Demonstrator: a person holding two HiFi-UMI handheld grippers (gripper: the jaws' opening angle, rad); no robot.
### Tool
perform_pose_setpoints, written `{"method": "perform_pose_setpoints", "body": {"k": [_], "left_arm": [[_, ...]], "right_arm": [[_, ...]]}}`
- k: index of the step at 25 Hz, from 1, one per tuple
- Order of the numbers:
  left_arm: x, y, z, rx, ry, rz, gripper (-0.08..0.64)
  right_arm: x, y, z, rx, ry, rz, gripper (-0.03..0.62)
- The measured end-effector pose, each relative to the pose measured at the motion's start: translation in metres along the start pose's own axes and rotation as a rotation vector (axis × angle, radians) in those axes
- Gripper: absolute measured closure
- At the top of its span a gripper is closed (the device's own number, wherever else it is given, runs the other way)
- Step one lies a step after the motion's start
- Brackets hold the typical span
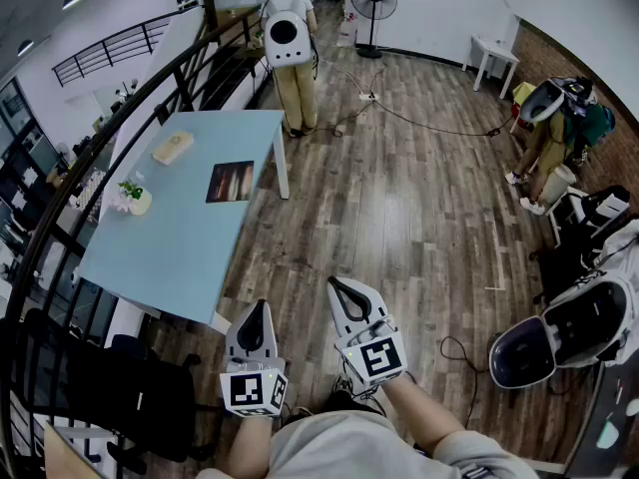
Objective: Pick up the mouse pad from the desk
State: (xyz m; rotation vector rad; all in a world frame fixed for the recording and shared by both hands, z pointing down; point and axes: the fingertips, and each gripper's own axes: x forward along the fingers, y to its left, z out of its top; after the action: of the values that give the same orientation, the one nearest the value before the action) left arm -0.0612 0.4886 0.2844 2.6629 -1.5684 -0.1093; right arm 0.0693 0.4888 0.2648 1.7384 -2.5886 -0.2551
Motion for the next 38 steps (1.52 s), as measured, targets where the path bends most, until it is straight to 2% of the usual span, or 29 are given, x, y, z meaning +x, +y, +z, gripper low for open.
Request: {"method": "perform_pose_setpoints", "body": {"k": [4, 10, 21, 24, 27, 31, 32, 38], "left_arm": [[0.008, 0.005, 0.002, 0.009, -0.001, -0.002, 0.549], [0.012, 0.005, -0.003, 0.004, 0.006, -0.002, 0.549], [0.025, -0.022, -0.015, 0.019, 0.052, -0.068, 0.549], [0.031, -0.021, -0.022, 0.014, 0.07, -0.06, 0.548], [0.038, -0.021, -0.028, 0.013, 0.086, -0.049, 0.517], [0.05, -0.025, -0.034, 0.018, 0.099, -0.031, 0.517], [0.053, -0.027, -0.035, 0.02, 0.101, -0.027, 0.517], [0.069, -0.037, -0.047, 0.021, 0.116, 0.012, 0.518]], "right_arm": [[0.008, -0.008, 0.0, 0.001, -0.007, -0.032, 0.589], [0.01, -0.008, -0.003, 0.023, -0.02, -0.015, 0.589], [0.007, -0.016, -0.012, 0.06, -0.004, 0.01, 0.588], [0.011, -0.018, -0.019, 0.059, -0.016, 0.031, 0.588], [0.016, -0.024, -0.025, 0.067, -0.007, 0.047, 0.588], [0.022, -0.029, -0.027, 0.094, -0.026, 0.098, 0.585], [0.023, -0.032, -0.029, 0.095, -0.027, 0.107, 0.563], [0.025, -0.052, -0.046, 0.095, -0.005, 0.149, 0.554]]}}
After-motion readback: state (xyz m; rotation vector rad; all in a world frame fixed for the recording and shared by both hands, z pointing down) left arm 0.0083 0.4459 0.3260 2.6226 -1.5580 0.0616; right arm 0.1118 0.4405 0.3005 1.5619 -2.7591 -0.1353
